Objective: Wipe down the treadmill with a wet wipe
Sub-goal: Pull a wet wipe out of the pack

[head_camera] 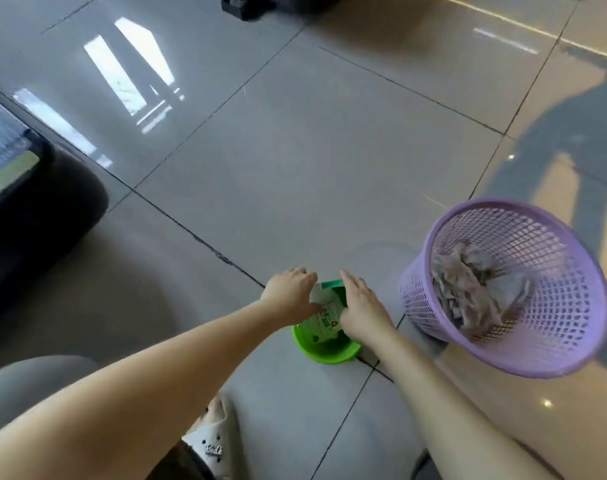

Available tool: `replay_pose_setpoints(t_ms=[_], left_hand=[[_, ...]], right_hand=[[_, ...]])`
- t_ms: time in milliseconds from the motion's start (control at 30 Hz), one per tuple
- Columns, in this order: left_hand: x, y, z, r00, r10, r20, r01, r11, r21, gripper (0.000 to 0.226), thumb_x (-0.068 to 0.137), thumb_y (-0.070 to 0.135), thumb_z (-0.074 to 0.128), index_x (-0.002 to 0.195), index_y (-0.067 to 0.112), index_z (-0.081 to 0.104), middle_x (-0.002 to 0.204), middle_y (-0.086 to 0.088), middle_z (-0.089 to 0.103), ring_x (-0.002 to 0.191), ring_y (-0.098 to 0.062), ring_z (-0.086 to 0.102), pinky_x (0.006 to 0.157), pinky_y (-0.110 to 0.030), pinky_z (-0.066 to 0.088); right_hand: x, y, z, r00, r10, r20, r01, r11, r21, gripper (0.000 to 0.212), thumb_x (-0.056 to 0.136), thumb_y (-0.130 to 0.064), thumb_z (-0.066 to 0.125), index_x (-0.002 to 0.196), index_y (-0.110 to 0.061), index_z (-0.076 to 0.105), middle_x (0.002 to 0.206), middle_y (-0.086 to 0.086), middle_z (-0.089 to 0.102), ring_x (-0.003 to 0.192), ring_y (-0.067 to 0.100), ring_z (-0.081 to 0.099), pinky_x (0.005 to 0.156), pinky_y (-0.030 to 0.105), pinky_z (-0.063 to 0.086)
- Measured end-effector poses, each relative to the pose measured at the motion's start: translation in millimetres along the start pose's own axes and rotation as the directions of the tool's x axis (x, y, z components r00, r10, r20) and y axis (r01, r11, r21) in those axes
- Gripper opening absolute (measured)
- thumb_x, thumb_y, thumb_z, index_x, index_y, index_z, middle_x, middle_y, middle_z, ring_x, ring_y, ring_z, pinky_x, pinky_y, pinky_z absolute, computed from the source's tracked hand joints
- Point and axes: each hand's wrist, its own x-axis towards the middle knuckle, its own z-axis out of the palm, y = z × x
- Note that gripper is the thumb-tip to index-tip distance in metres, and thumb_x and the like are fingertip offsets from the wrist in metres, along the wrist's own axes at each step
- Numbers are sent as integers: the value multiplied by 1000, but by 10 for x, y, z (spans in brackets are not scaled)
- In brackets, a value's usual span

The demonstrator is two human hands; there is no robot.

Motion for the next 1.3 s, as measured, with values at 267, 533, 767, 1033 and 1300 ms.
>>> replay_pose_setpoints(t_ms=[267,533,767,1033,1300], left_hand=[[110,111,-405,988,56,141,-2,934,-357,26,93,16,64,74,26,49,76,4,53,74,-19,53,58,-27,40],[-403,-69,-1500,994,97,50,-17,590,-807,1,99,9,65,98,10,64,109,-19,73,99,-29,75,81,-36,63],[-453,20,-1456,897,-298,-325,134,887,-442,43,85,51,78,111,25,54,94,8,62,82,-10,61,63,-25,46],[-540,365,-1114,947,-204,-250,156,968,-198,73,72,81,69,119,27,54,104,10,63,91,-17,58,74,-34,48],[-553,348,-1112,889,-208,-408,60,936,-347,55,73,66,78,91,18,59,75,7,59,66,-11,52,55,-29,35]], right_hand=[[142,104,-232,997,47,-59,-32,970,242,48,86,-1,52,132,-15,55,128,9,61,109,26,59,83,34,50],[-262,-111,-560,975,-216,46,1,212,977,25,97,-14,61,116,0,70,114,19,74,102,30,72,90,42,60],[-199,-284,-415,990,71,-120,104,199,974,15,99,-21,66,102,-8,74,100,10,79,99,30,74,85,43,58],[-190,-385,-449,983,73,-166,162,60,985,20,102,-20,60,101,-7,75,99,14,78,90,28,74,80,38,56],[-119,-407,-409,957,-4,-289,287,121,950,19,96,-21,69,88,-5,75,85,13,74,82,27,71,79,40,56]])
